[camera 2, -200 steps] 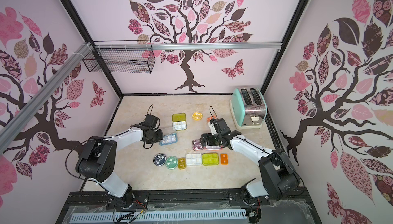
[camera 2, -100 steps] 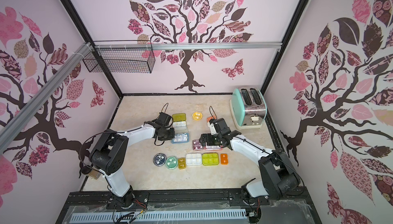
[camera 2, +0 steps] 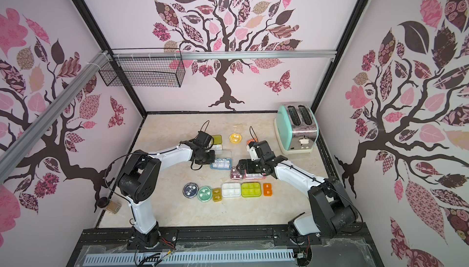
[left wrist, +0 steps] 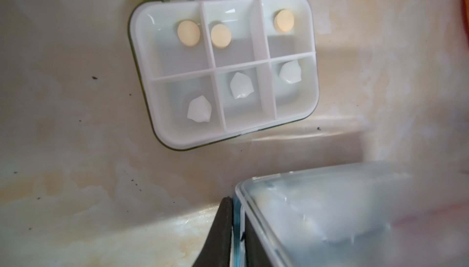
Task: Close pillboxes
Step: Move the pillbox to the center of the board, then close the lid on the pillbox.
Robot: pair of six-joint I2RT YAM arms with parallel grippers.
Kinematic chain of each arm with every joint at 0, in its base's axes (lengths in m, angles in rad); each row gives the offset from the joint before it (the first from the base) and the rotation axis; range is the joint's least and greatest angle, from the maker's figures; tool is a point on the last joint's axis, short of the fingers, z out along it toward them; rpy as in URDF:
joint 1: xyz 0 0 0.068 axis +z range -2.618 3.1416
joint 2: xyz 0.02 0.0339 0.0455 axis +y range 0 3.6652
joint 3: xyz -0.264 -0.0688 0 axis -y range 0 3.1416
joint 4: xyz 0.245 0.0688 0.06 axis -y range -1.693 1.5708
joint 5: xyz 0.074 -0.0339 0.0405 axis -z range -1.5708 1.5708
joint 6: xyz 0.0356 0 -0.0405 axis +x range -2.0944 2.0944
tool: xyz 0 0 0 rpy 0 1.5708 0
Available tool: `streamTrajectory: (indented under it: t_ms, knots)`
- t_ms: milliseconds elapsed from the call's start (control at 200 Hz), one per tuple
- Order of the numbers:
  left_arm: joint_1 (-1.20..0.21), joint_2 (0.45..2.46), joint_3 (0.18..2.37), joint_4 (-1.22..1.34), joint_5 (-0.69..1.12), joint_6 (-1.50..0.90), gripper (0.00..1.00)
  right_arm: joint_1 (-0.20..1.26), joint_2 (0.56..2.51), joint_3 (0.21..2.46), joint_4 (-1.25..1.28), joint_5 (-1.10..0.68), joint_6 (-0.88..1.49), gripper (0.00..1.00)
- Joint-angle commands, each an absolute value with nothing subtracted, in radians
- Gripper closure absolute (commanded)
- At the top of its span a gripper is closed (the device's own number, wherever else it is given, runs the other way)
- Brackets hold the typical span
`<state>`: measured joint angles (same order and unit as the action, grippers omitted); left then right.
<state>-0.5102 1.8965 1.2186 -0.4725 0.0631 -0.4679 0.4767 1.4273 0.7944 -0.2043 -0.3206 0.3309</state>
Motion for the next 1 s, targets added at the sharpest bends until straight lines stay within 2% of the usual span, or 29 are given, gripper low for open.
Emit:
streamTrajectory:
  t_ms: [0, 175, 335, 415, 715, 920, 995]
  knots:
    - [-0.511, 1.892, 1.237, -0.506, 0.038, -0.445, 0.87, 0.479, 1.441, 0.836, -0.215, -0.330, 0.309, 0.01]
    - [-0.511, 1.869, 1.238, -0.527, 0.011, -0.431, 0.85, 0.479, 1.460, 0.845, -0.211, -0.339, 0.310, 0.01]
    - [-0.511, 1.879, 1.233, -0.513, 0.039, -0.430, 0.74, 0.479, 1.472, 0.862, -0.208, -0.333, 0.309, 0.01]
    - [-0.511, 1.868, 1.228, -0.508, 0.041, -0.430, 0.71, 0.479, 1.484, 0.899, -0.226, -0.322, 0.295, 0.01]
    - [-0.510, 1.699, 1.172, -0.540, 0.013, -0.418, 0.66, 0.482, 1.560, 1.064, -0.272, -0.324, 0.198, 0.01]
    - [-0.508, 1.569, 1.065, -0.552, 0.096, -0.439, 0.49, 0.497, 1.644, 1.206, -0.325, -0.306, 0.113, 0.01]
    - [-0.506, 1.564, 1.019, -0.544, 0.140, -0.440, 0.48, 0.506, 1.688, 1.261, -0.342, -0.301, 0.083, 0.01]
